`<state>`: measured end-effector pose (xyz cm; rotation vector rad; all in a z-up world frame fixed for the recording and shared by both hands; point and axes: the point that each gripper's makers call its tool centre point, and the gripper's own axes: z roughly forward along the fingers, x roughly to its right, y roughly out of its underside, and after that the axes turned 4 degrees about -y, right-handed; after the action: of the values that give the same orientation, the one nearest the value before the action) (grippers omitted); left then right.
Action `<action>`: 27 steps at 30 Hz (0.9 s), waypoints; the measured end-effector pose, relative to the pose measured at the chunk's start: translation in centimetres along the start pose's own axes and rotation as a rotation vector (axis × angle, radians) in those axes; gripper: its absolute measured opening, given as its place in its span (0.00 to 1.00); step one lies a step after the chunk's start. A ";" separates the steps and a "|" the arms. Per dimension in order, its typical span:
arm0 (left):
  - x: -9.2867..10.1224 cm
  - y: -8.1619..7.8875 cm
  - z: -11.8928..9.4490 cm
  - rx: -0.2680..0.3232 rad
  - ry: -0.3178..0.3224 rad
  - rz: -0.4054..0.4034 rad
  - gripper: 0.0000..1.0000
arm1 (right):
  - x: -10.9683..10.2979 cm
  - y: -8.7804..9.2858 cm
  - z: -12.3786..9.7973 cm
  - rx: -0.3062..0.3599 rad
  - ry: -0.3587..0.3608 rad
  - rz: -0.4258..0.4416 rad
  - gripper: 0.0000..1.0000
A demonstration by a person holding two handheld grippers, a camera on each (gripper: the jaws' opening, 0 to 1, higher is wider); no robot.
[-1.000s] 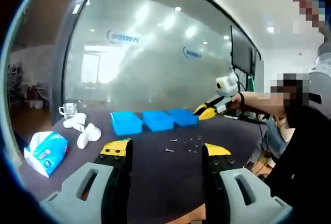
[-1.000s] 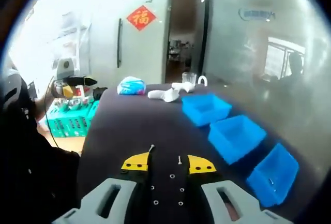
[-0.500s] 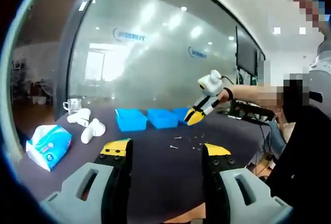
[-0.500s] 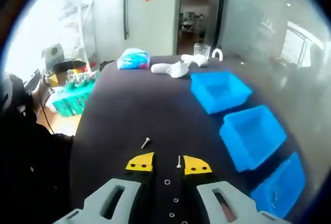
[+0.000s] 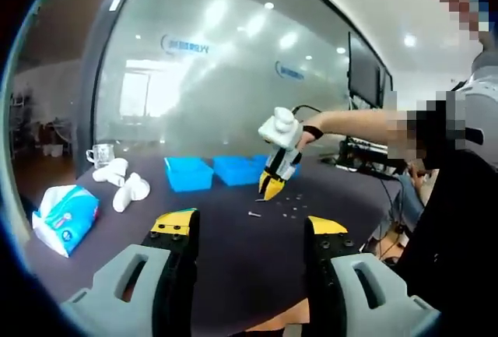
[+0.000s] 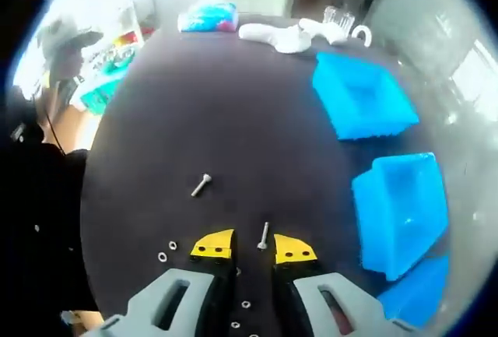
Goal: Sort the screws, nuts, and washers into the corresponding bins
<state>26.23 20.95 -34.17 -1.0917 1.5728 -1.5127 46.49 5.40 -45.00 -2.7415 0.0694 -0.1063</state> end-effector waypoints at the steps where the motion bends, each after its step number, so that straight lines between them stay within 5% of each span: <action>1: 0.0 0.0 0.0 -0.002 0.001 0.003 0.53 | 0.3 -0.1 0.1 -0.002 0.000 0.009 0.13; 27: -0.6 0.6 -0.2 -0.008 -0.013 -0.008 0.53 | 0.3 0.9 1.9 -0.151 -0.071 0.000 0.05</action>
<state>26.20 21.63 -34.83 -1.1117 1.5690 -1.5034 46.87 5.32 -47.05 -2.8929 0.0594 -0.0030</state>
